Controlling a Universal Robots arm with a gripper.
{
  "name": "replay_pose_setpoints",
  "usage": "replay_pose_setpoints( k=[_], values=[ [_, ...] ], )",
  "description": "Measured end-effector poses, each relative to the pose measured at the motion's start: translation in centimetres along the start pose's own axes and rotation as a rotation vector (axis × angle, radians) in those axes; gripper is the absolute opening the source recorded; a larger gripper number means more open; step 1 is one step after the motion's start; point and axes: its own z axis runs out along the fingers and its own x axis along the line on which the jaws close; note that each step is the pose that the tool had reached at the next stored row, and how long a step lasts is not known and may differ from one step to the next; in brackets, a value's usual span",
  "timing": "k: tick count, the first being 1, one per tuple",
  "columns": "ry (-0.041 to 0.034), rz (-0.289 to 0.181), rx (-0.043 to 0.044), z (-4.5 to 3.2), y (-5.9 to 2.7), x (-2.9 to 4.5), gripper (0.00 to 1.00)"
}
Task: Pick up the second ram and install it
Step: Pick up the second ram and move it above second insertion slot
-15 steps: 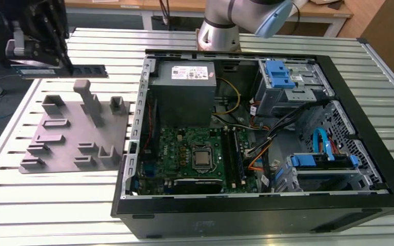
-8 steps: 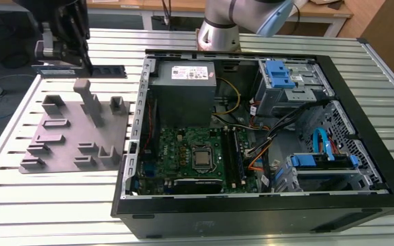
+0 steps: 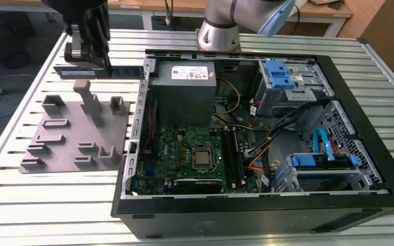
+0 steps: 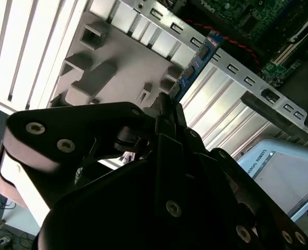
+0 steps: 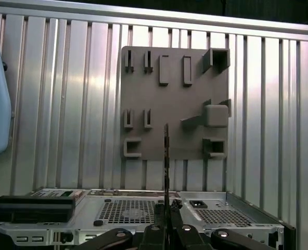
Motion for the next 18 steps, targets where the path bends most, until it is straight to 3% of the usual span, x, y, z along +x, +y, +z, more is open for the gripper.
replay_pose_setpoints(
  k=[7,18],
  values=[
    [-0.0001,0.001,-0.0062,0.52,-2.10,0.11,0.14],
    [-0.0006,0.002,-0.0202,2.07,-5.99,0.35,0.14]
  ],
)
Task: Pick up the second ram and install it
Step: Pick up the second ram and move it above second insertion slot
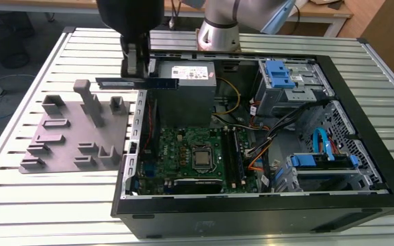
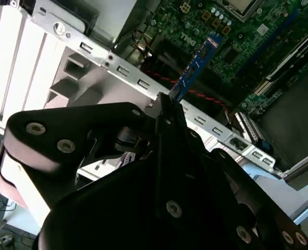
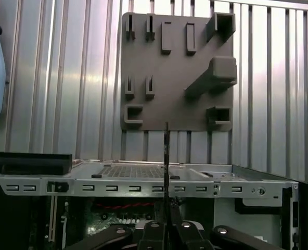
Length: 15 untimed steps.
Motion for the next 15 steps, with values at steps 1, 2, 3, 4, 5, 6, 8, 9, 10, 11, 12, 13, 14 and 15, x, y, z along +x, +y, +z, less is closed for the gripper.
replay_pose_setpoints(
  k=[1,2,3,4,5,6,8,9,10,11,12,13,14,15],
  values=[
    [0.0000,0.000,-0.0014,0.14,-0.41,0.02,0.14],
    [-0.0001,0.000,-0.0025,0.29,-0.78,0.04,0.14],
    [0.0000,0.000,-0.0037,0.43,-1.14,0.06,0.14],
    [-0.0002,0.000,-0.0046,0.57,-1.47,0.09,0.14],
    [-0.0001,0.000,-0.0054,0.69,-1.77,0.11,0.14],
    [-0.0001,0.000,-0.0060,0.78,-2.06,0.13,0.14],
    [-0.0003,0.001,-0.0065,0.84,-2.71,0.15,0.14],
    [-0.0003,0.001,-0.0067,0.84,-3.02,0.16,0.14],
    [-0.0001,0.001,-0.0068,0.84,-3.34,0.17,0.14],
    [-0.0001,0.001,-0.0069,0.83,-3.64,0.18,0.14],
    [-0.0001,0.001,-0.0069,0.81,-3.91,0.18,0.14],
    [-0.0001,0.001,-0.0070,0.80,-4.17,0.19,0.14],
    [-0.0002,0.001,-0.0069,0.79,-4.44,0.19,0.14],
    [-0.0001,0.001,-0.0069,0.77,-4.70,0.20,0.14]
  ],
)
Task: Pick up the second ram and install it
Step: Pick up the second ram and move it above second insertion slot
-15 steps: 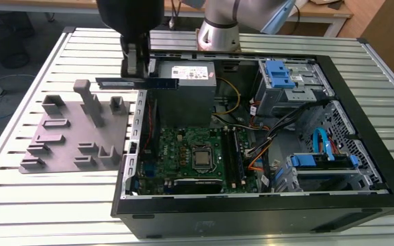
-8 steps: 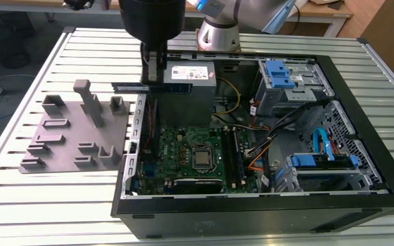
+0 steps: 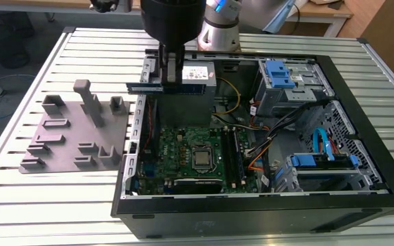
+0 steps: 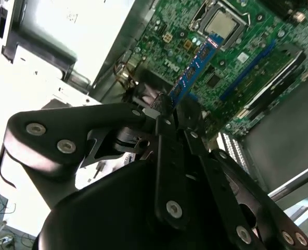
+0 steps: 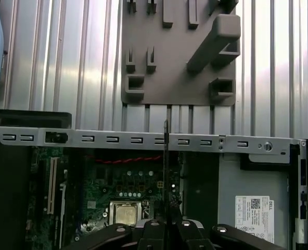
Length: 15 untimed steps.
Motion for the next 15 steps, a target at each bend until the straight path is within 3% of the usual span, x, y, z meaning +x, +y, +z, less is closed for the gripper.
replay_pose_setpoints(
  k=[15],
  values=[
    [-0.0001,0.000,-0.0009,-0.23,-3.40,0.08,0.14]
  ],
)
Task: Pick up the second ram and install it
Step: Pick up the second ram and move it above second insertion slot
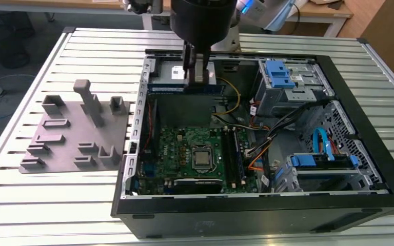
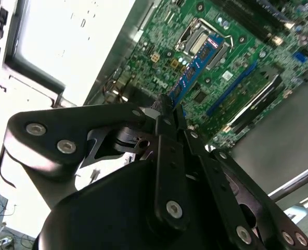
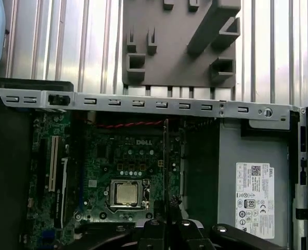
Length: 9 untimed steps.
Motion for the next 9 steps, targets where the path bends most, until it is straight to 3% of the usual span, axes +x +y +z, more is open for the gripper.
replay_pose_setpoints(
  k=[9],
  values=[
    [0.0000,0.000,-0.0016,-0.13,-2.32,0.06,0.14]
  ],
)
